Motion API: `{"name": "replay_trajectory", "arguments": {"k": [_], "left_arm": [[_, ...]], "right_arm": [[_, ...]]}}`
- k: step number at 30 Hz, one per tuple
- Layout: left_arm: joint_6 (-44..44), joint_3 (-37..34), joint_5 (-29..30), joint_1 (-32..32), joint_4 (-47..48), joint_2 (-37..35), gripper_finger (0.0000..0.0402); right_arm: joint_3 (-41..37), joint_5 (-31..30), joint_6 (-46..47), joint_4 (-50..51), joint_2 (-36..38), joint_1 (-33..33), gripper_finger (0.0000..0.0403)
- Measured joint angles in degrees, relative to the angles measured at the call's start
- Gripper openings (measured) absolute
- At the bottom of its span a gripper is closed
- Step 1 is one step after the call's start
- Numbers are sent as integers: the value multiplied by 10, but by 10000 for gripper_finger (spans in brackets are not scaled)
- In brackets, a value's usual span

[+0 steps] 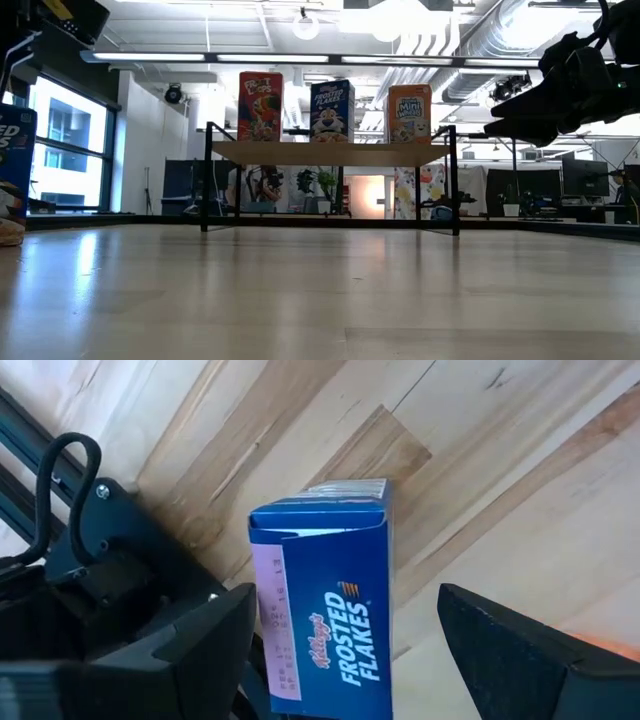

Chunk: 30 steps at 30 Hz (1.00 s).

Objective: Stack cereal on shelf
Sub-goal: Put the blue cereal box on the shelf aligned with the other blue cereal boxes

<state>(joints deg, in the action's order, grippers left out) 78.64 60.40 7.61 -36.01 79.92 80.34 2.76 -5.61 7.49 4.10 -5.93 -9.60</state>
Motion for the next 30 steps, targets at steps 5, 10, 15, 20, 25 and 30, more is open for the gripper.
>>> {"name": "replay_trajectory", "arguments": {"k": [5,10,15,20,25,30], "left_arm": [[2,0,-1,0,2,0,292],[2,0,-6,0,2,0,274],[-3,0,-6,0,1,0,247],[-11,0,-6,0,0,0,219],[-19,0,-6,0,-2,0,194],[-27,0,-6,0,-9,0,173]], "right_arm": [[0,0,0,0,0,0,281],[0,0,0,0,0,0,281],[0,0,0,0,0,0,281],[0,0,0,0,0,0,281],[0,0,0,0,0,0,281],[0,0,0,0,0,0,281]]}}
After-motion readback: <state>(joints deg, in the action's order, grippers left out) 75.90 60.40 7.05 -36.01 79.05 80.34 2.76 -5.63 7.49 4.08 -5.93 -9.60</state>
